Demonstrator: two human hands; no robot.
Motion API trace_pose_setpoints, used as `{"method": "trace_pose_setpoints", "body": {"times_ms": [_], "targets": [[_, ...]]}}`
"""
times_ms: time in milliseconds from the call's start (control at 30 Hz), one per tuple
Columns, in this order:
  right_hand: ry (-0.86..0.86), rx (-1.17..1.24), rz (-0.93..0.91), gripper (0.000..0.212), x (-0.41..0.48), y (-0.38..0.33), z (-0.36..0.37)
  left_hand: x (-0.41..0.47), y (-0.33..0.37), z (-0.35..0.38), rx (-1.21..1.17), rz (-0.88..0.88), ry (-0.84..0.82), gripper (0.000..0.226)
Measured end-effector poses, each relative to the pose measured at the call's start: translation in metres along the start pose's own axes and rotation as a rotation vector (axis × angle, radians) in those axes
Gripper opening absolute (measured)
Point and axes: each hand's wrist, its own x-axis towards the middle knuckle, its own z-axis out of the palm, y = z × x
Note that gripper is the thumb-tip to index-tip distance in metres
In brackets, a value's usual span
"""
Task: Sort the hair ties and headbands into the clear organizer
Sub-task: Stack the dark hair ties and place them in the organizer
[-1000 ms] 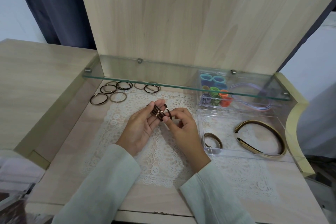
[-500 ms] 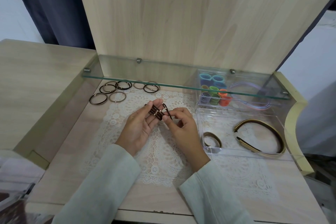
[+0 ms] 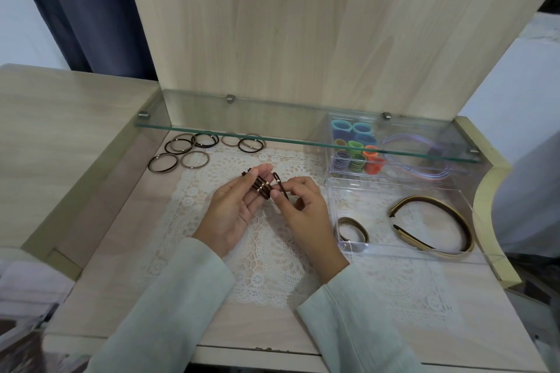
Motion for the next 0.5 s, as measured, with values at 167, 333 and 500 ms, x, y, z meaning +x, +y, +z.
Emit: {"method": "trace_pose_setpoints", "body": {"times_ms": [167,333,500], "targets": [[0.001,-0.020,0.008,0.010,-0.0007,0.0010,0.0004,-0.0005,-0.0002,0.0004,0.014,-0.004,-0.012,0.035],[0.002,-0.012,0.010,0.010,-0.0018,-0.0018,-0.0002,-0.0003,-0.0005,0.0000,0.009,0.003,-0.006,0.032],[0.016,0.022,0.035,0.008,-0.0030,-0.0042,-0.0004,-0.0004,-0.0010,0.0000,0.001,0.000,0.006,0.029]]}}
